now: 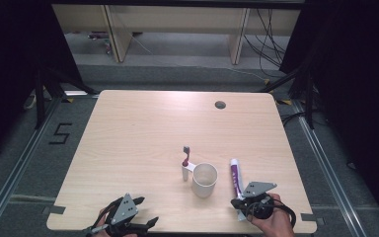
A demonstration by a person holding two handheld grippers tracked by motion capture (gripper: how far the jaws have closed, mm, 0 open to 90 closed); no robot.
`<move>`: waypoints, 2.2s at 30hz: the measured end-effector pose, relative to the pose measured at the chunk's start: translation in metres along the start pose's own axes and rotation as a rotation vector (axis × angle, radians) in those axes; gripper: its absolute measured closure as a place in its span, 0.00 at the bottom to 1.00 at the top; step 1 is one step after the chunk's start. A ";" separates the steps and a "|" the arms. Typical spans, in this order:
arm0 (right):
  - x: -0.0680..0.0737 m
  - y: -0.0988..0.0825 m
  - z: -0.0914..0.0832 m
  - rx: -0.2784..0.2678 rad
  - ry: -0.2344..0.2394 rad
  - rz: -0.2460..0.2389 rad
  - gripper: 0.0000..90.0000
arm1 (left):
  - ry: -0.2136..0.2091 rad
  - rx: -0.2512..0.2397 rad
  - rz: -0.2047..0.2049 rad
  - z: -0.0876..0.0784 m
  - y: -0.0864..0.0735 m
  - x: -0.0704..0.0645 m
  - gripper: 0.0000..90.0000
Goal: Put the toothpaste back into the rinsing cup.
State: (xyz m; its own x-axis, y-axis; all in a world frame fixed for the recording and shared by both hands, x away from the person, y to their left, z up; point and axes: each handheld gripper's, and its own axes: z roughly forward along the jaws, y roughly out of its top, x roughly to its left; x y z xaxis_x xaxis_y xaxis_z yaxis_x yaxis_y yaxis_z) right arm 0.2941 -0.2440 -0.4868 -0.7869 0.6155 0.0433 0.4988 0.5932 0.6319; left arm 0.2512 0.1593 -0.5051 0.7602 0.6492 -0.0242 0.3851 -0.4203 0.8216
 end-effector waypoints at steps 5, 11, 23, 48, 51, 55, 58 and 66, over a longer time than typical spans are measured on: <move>-0.005 -0.006 -0.006 0.000 -0.005 0.017 0.99 | 0.000 0.009 0.015 -0.001 0.000 0.001 0.25; -0.014 -0.014 -0.014 0.003 -0.017 0.033 0.99 | 0.004 0.001 0.004 0.000 0.000 0.000 0.25; -0.041 -0.028 -0.031 0.032 -0.078 0.105 0.99 | 0.004 0.002 0.004 0.000 0.000 0.000 0.25; -0.109 -0.026 -0.033 0.094 -0.228 0.250 1.00 | -0.006 -0.006 -0.007 0.002 0.000 -0.001 0.25; -0.116 -0.022 -0.029 0.095 -0.247 0.267 1.00 | -0.007 -0.005 -0.007 0.002 0.000 -0.001 0.25; -0.129 -0.016 -0.022 0.094 -0.262 0.291 1.00 | -0.008 -0.001 -0.004 0.002 0.000 -0.001 0.25; -0.139 -0.011 -0.019 0.091 -0.277 0.268 1.00 | -0.008 0.002 -0.003 0.002 0.001 -0.001 0.26; -0.153 0.007 -0.008 0.083 -0.294 0.307 1.00 | -0.009 -0.003 0.004 0.002 0.001 -0.001 0.26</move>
State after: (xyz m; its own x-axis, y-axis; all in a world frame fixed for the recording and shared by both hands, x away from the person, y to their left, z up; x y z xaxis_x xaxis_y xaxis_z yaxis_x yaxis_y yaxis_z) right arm 0.4150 -0.3380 -0.4833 -0.4663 0.8846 -0.0099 0.7309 0.3915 0.5590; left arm 0.2520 0.1572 -0.5057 0.7663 0.6419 -0.0264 0.3809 -0.4210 0.8232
